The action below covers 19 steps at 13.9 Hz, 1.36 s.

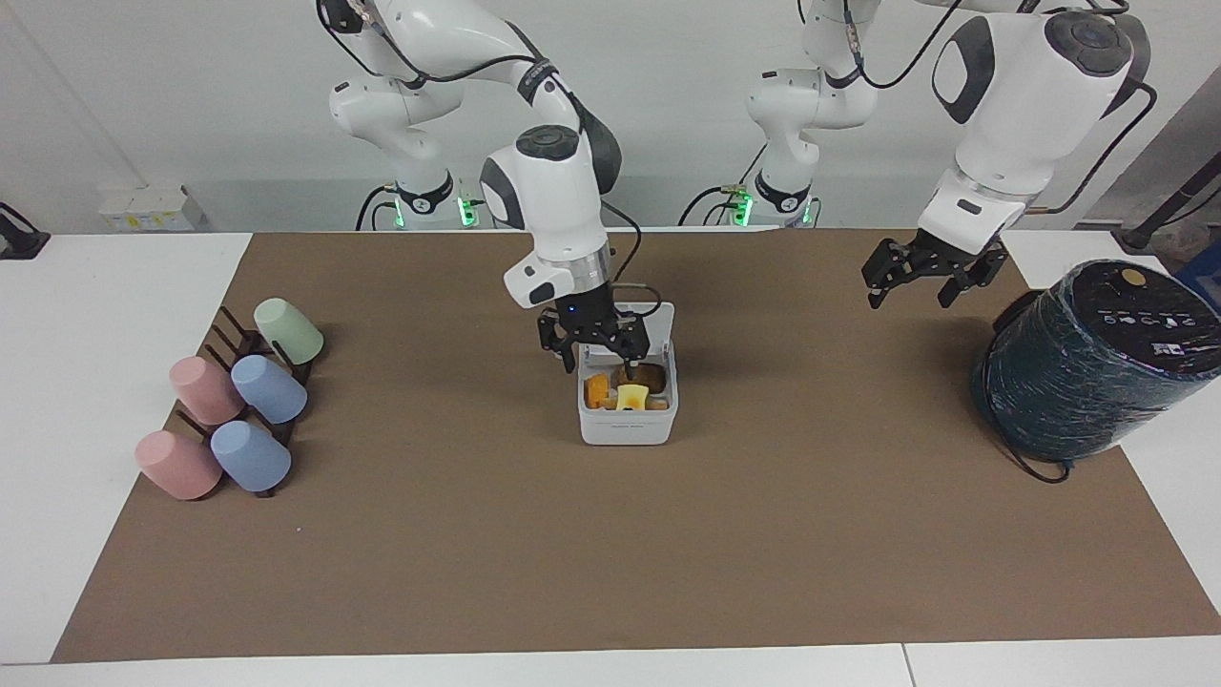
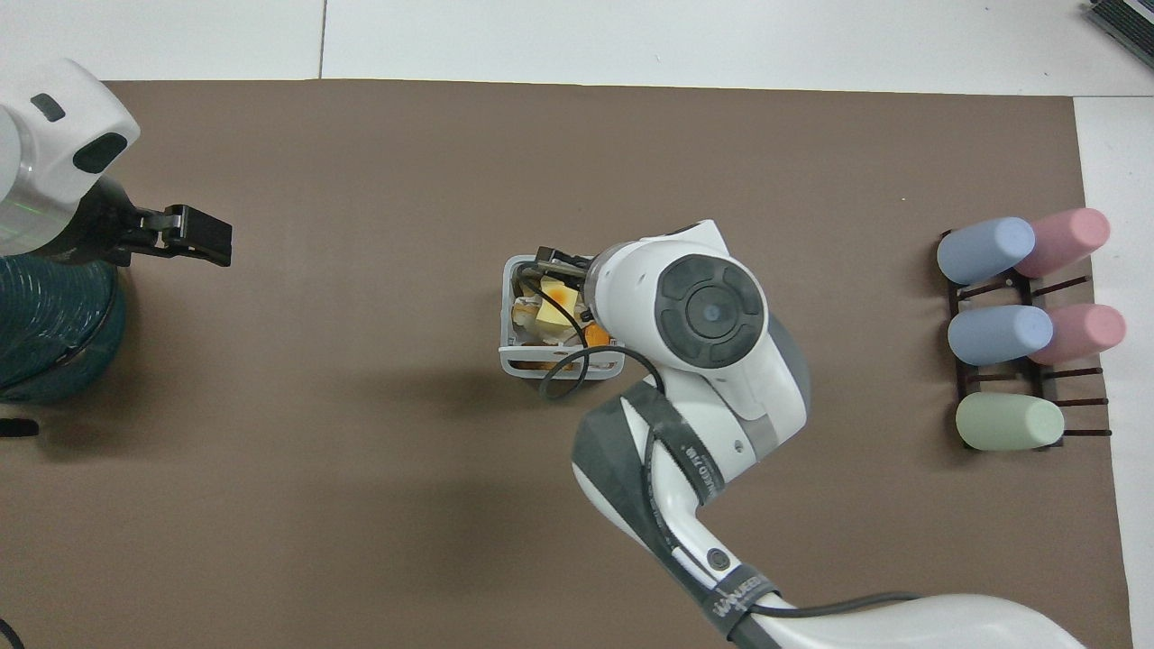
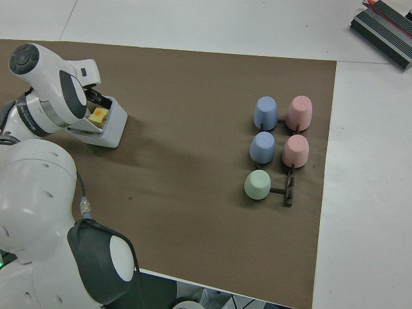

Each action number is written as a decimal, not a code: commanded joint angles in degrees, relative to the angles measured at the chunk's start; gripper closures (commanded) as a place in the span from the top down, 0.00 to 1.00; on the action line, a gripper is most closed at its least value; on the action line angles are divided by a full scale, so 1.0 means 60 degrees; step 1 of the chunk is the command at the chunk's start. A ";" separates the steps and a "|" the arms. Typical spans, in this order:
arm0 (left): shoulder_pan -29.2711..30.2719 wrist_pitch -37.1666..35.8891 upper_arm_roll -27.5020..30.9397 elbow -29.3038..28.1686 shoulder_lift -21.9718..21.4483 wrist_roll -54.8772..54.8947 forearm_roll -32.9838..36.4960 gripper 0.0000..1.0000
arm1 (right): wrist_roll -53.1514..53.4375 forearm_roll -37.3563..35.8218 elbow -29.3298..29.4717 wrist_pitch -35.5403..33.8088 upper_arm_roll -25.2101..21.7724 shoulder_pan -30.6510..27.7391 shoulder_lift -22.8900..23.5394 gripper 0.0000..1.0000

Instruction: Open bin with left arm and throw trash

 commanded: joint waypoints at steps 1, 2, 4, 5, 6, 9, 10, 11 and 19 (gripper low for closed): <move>0.0076 0.0250 -0.0023 -0.0528 -0.0380 0.0170 0.0164 1.00 | -0.1137 -0.0035 -0.0849 -0.0266 0.0102 -0.0763 -0.0980 1.00; 0.0062 0.0236 -0.0023 -0.0528 -0.0380 0.0155 0.0164 1.00 | -0.1664 -0.0035 -0.1084 -0.0339 0.0102 -0.1041 -0.1288 1.00; 0.0062 0.0206 -0.0023 -0.0543 -0.0380 0.0155 0.0164 1.00 | -0.2777 -0.0035 -0.1145 -0.1286 0.0102 -0.1715 -0.1758 1.00; 0.0047 0.0206 -0.0023 -0.0528 -0.0380 0.0155 0.0164 1.00 | -0.3290 -0.0035 -0.1131 -0.1669 0.0102 -0.2023 -0.1978 1.00; 0.0003 0.0221 -0.0023 -0.0543 -0.0380 0.0170 0.0164 1.00 | -0.3672 -0.0035 -0.1116 -0.1948 0.0102 -0.2316 -0.2197 1.00; -0.0085 0.0265 -0.0111 -0.0514 -0.0424 0.0096 0.0164 1.00 | -0.4742 0.0009 -0.0912 -0.3017 0.0058 -0.3005 -0.2696 1.00; -0.0041 0.0250 -0.0097 -0.0528 -0.0439 0.0082 0.0164 1.00 | -0.5006 0.0053 -0.0780 -0.3368 0.0043 -0.3152 -0.2770 1.00; 0.0046 0.0236 -0.0082 -0.0528 -0.0439 0.0082 0.0164 1.00 | -0.5212 0.0082 -0.0533 -0.3720 0.0014 -0.3284 -0.2771 1.00; 0.0047 0.0221 -0.0023 -0.0528 -0.0439 0.0082 0.0164 1.00 | -0.6587 0.0141 0.0994 -0.5438 0.0014 -0.4149 -0.2258 1.00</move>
